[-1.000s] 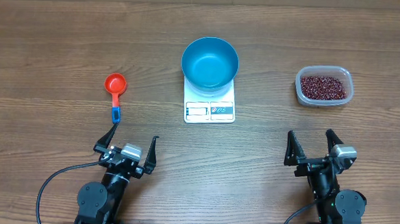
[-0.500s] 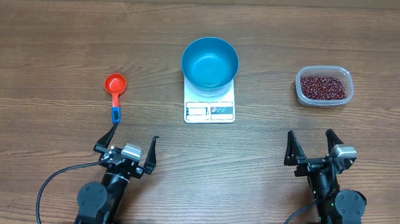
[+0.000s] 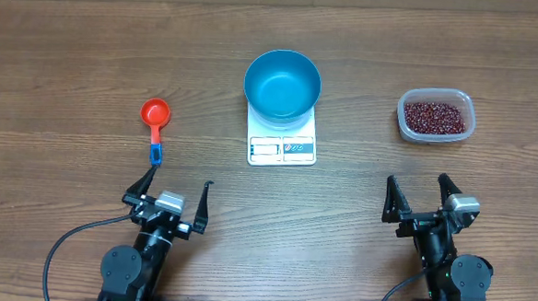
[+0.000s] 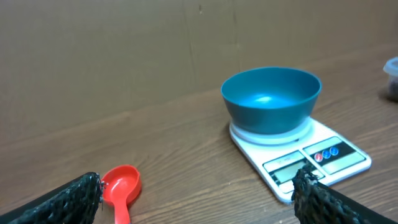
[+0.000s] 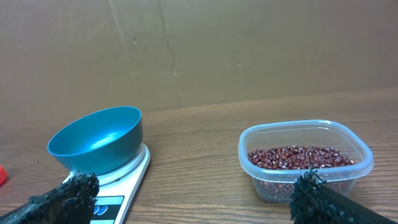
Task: Scoop item into bowl and weigh 150g on scale
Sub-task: 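Move the left gripper over the red scoop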
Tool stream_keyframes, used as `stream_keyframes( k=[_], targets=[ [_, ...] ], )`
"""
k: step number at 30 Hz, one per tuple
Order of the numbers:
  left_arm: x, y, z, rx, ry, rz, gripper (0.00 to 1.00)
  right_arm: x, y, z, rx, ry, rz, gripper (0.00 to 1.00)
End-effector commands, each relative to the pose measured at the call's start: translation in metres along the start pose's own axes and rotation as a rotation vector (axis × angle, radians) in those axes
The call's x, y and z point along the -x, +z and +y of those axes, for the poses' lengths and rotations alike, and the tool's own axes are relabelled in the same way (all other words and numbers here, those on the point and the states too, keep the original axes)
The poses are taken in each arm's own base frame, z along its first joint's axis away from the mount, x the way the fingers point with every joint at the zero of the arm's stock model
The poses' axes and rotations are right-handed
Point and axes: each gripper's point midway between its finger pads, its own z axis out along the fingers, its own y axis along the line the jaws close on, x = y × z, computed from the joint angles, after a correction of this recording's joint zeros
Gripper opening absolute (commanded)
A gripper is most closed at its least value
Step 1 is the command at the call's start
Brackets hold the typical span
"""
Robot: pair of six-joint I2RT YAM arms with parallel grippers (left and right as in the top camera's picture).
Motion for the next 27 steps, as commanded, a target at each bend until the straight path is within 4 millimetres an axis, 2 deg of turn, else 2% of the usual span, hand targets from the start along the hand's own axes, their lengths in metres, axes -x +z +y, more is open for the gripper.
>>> stream_keyframes(
  k=[1,8,11,13,17,21,23,27],
  targets=[
    [0.033,-0.004,0.01,0.027,-0.053,-0.023,1.0,-0.002,0.0,0.0,0.001,0.003,-0.005,1.0],
    [0.083,0.014,0.02,0.016,-0.059,0.055,1.0,-0.002,0.0,0.0,0.001,0.003,-0.005,1.0],
    [0.102,0.034,0.025,0.0,-0.07,0.147,1.0,-0.002,0.0,0.0,0.001,0.003,-0.005,1.0],
    [0.109,0.042,0.025,-0.012,-0.075,0.187,1.0,-0.002,0.0,0.0,0.001,0.003,-0.005,1.0],
    [0.123,0.07,0.023,-0.084,-0.104,0.375,1.0,-0.002,0.0,0.0,0.001,0.003,-0.005,1.0],
    [0.123,0.091,0.021,-0.134,-0.133,0.557,1.0,-0.002,0.0,0.0,0.001,0.003,-0.005,1.0],
    [0.114,0.103,0.021,-0.145,-0.147,0.643,1.0,-0.002,0.0,0.0,0.001,0.003,-0.005,1.0],
    [0.092,0.113,0.02,-0.149,-0.156,0.723,1.0,-0.002,0.0,0.0,0.001,0.003,-0.005,1.0]
  ],
)
